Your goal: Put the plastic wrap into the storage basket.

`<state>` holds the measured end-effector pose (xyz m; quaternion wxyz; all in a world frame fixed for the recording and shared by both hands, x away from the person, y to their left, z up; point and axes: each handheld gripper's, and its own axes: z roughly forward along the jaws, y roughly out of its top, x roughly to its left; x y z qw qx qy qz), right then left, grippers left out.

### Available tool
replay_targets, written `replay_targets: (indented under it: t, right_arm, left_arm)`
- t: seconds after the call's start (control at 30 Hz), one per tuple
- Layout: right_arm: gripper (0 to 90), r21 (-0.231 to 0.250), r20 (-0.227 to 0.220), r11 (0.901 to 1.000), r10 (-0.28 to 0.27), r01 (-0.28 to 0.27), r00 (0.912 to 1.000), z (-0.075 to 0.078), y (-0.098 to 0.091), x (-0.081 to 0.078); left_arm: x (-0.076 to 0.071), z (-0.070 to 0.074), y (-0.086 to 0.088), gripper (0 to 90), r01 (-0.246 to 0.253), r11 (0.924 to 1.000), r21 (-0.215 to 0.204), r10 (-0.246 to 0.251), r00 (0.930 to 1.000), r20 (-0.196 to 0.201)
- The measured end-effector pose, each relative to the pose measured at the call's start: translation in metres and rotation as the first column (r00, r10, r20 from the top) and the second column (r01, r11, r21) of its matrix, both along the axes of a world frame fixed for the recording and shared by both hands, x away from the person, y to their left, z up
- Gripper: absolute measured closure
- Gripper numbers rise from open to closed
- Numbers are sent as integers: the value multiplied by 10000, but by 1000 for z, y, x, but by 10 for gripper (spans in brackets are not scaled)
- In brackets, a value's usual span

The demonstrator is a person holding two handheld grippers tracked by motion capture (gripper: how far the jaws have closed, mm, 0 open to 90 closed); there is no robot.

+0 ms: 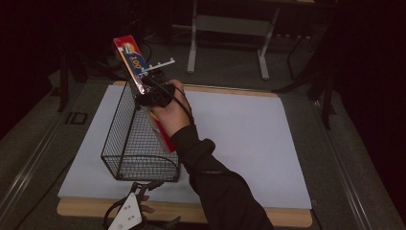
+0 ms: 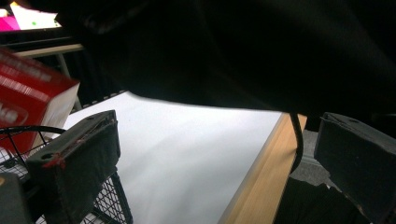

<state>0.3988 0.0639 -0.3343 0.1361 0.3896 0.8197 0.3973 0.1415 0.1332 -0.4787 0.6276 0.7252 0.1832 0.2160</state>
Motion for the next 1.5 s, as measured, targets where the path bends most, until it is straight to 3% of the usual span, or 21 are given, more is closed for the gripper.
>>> replay_targets:
  t: [0.17,0.3,0.37,0.53,0.63,0.83,0.97,1.1,1.33,1.5]
  right_arm:
    - [395,203,-138,9998,0,2,9999,-15,10,1]
    - [394,314,-497,9995,-58,74,9987,-29,19,2]
    - [394,152,-543,9999,-29,37,9985,-41,25,2]
    - [394,175,-822,9996,-192,207,9964,-52,24,7]
    - [394,-145,-1006,9986,-525,513,9935,-64,22,11]
    - [392,-478,-1274,9969,-682,626,9895,-78,20,16]
    - [390,-743,-1418,9943,-866,767,9861,-87,18,18]
    - [388,-681,-1583,9941,-942,843,9829,-91,16,20]
    - [381,-1198,-2057,9910,-842,603,9750,-104,15,22]
    - [379,-1142,-2075,9918,-797,567,9750,-104,13,23]
  left_arm:
    - [0,0,0,9,16,10000,32,-16,10000,-3]
    - [-1,0,0,9,10,10000,72,-10,10000,27]
    - [-1,0,0,9,33,10000,90,-34,10000,38]
    - [-1,0,0,9,82,9999,106,-82,10000,27]
    - [-1,0,0,9,56,9999,127,-56,10000,33]
    - [-1,0,-1,9,105,9998,187,-105,9999,35]
    - [-1,0,-1,9,125,9998,142,-125,9999,32]
    - [-1,0,0,9,109,9999,114,-110,9999,16]
    - [-1,0,-1,9,146,9998,134,-146,9999,14]
    - [0,-1,-2,9,161,9998,145,-161,9999,-20]
